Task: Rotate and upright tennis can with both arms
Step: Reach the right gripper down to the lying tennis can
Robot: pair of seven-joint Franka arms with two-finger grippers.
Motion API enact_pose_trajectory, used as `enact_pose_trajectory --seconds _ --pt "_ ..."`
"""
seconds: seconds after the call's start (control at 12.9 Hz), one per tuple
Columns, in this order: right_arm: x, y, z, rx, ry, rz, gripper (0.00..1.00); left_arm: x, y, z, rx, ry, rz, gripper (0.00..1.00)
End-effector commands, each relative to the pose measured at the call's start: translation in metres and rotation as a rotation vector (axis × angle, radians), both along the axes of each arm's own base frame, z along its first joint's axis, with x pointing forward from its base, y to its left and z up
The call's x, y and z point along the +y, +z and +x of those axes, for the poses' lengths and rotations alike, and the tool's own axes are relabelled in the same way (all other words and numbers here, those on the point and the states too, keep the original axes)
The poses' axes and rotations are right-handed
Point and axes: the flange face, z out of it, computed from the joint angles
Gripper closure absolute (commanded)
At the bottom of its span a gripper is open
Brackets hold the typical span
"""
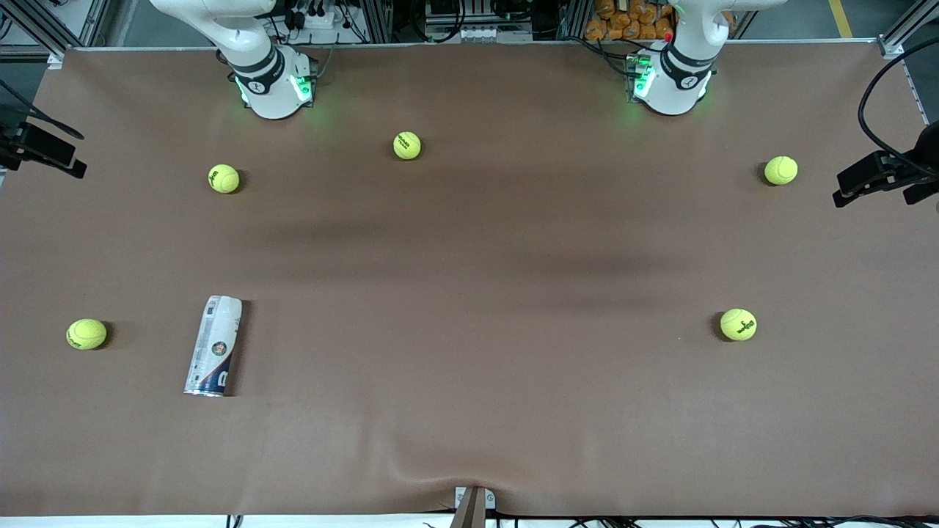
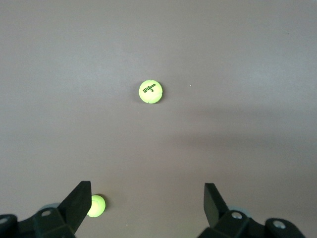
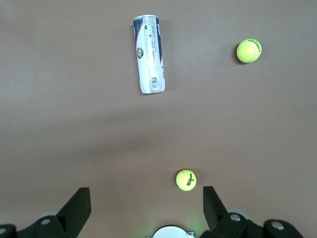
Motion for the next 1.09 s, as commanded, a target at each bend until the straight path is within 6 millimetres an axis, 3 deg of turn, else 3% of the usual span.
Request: enact_pose_trajectory --seconds 0.0,0.47,0.62,0.78,0.93,1.01 --pt "0.005 -0.001 0.001 -0.001 0.011 -0.006 0.0 -0.001 0.002 -0.003 0.007 -0.015 -0.009 0.0" --pt "0.006 -0.005 0.005 -0.001 0.013 -0.005 0.0 0.0 0.001 -0.003 0.01 -0.012 -0.01 0.0" --pt "0.006 -0.022 0.018 0.013 0.013 -0.007 0.0 -0.001 -0.001 -0.003 0.013 -0.013 -0.011 0.0" --pt "0.008 -0.052 0.039 0.039 0.016 -0.01 0.0 -0.001 -0.003 -0.005 0.033 -0.008 -0.011 0.0" --pt "0.014 -0.101 0.069 0.071 0.026 -0.015 0.0 -0.001 -0.001 -0.007 0.045 -0.007 -0.011 0.0" --pt "0.016 -0.136 0.088 0.085 0.029 -0.017 0.0 -0.001 0.0 -0.007 0.042 -0.004 -0.011 0.0"
